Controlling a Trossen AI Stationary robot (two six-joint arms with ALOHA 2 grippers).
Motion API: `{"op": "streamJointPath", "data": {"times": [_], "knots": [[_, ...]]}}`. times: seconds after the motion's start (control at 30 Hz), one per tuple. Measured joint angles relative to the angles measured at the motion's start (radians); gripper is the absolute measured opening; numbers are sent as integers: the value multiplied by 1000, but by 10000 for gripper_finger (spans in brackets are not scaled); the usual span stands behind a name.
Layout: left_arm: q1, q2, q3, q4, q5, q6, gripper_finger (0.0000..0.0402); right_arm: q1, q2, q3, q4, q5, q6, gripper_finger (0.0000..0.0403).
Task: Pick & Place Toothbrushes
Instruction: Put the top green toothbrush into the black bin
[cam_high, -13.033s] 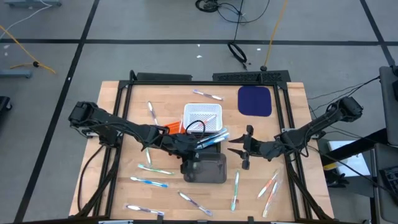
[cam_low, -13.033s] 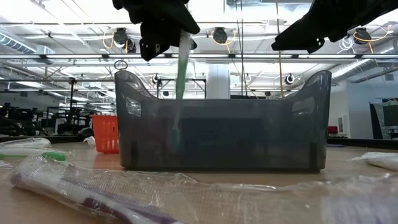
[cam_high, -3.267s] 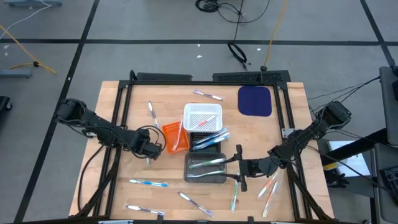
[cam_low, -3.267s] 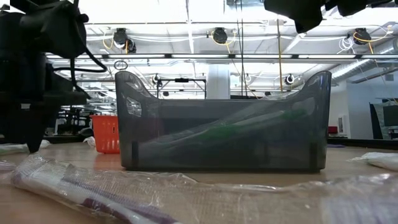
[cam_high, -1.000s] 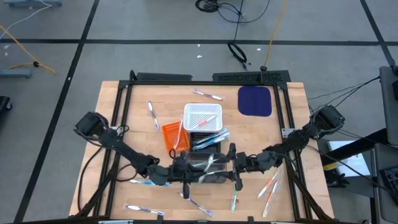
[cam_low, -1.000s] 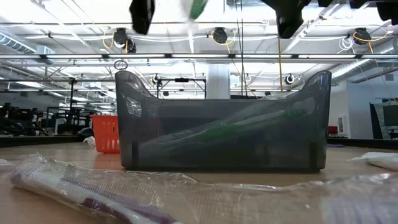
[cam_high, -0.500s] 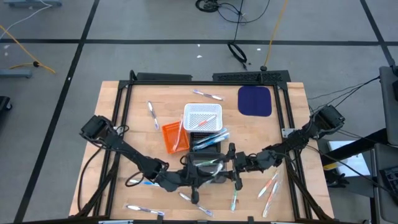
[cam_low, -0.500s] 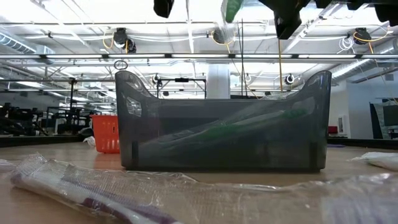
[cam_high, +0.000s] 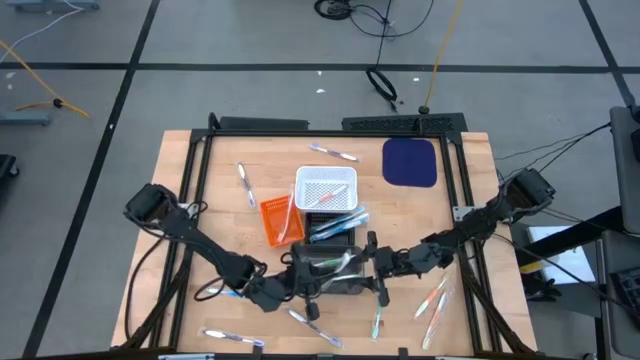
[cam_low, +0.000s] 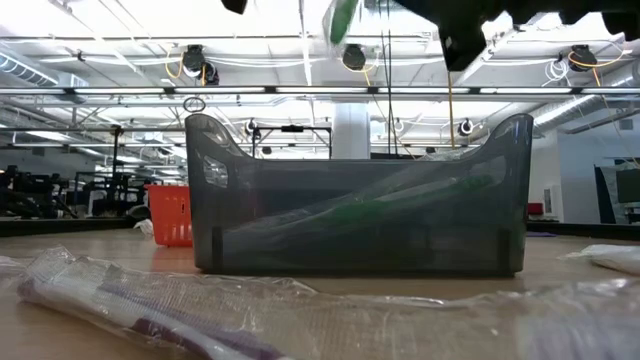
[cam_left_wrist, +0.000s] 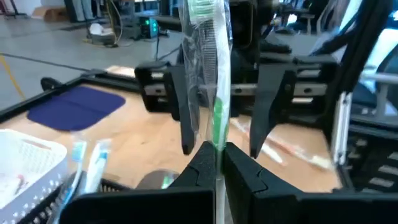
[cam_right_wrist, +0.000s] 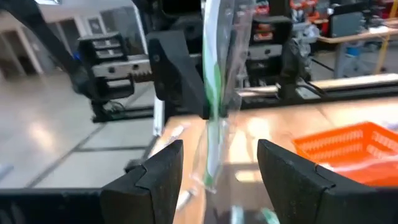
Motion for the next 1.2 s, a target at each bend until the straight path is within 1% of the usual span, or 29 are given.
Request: {"op": "streamJointPath", "data": {"times": [0.07,0.27,0.57,0.63,0.7,0.83,0.87,0.93,1.0,1.1,1.2], "knots": [[-3,-5,1,1,1,-11,5,0,-2,0,28,-20,3,199],[10,4,0,-1,19,-40,5,0,-1,0,62,-18,1,199],[56,68,0,45,125,-78,3,0,-1,0,69,-17,-2,196],[59,69,0,53,130,-79,4,0,-1,0,59,-16,-1,180],[59,67,0,59,131,-81,8,0,-1,0,55,-16,-3,146],[58,67,0,56,136,-81,5,6,-1,0,51,-14,-50,30],[58,67,0,56,138,-82,4,10,-1,0,50,-10,-65,20],[58,67,0,51,143,-84,4,14,-1,0,45,-4,-65,17],[58,67,0,50,141,-84,12,14,-1,0,45,-5,-69,13],[58,67,0,49,154,-85,36,14,-1,0,45,-10,-77,13],[56,66,0,48,170,-52,60,15,-1,0,43,-14,-79,13]]}}
